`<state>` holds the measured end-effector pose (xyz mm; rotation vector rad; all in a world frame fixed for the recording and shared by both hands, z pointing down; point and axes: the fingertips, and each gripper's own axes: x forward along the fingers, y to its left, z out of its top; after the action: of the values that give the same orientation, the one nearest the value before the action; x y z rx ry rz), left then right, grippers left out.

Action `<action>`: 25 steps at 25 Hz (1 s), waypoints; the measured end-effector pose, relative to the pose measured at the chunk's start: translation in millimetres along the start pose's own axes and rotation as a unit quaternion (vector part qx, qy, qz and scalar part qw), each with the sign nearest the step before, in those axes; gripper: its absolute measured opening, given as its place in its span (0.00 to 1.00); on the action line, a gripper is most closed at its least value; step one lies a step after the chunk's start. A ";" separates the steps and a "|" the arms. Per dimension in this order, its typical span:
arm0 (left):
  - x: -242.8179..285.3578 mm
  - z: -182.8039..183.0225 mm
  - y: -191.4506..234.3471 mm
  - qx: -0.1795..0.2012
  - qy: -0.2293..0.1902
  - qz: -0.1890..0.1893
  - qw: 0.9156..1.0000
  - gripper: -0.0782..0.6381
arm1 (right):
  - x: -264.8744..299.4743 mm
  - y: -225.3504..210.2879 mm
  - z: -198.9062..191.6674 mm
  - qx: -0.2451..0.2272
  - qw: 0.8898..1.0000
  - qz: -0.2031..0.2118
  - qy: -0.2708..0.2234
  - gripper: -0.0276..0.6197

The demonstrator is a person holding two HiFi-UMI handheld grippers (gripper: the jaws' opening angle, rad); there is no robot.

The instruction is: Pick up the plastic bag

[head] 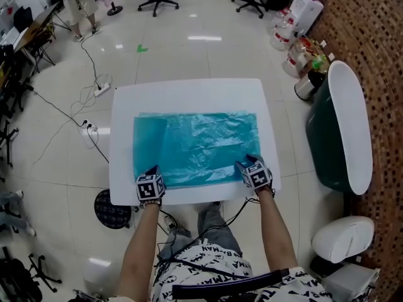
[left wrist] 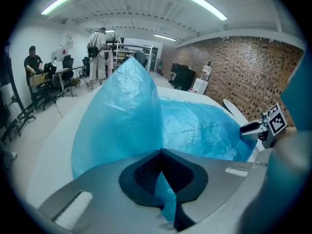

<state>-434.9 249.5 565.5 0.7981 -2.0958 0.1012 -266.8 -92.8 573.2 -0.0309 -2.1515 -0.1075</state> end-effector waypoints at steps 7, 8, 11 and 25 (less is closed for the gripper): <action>1.0 -16.1 25.8 0.002 0.028 0.016 0.999 0.11 | 1.1 -3.1 -6.5 0.027 1.000 0.012 -0.007 0.43; 1.2 -15.8 25.4 0.004 0.029 0.014 0.999 0.11 | 1.2 -3.5 -6.5 0.027 1.000 0.012 -0.007 0.43; 2.1 -18.6 24.2 0.005 0.032 0.011 0.999 0.11 | 2.6 -2.9 -6.9 0.022 1.000 0.015 -0.011 0.43; -131.3 38.8 17.2 -0.015 -0.157 -0.053 0.986 0.11 | -150.7 80.1 103.2 0.157 0.946 0.032 -0.283 0.36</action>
<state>-417.0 315.9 445.8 0.9551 -2.3366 -0.1205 -264.6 -0.9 396.3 0.0617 -2.7137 0.3208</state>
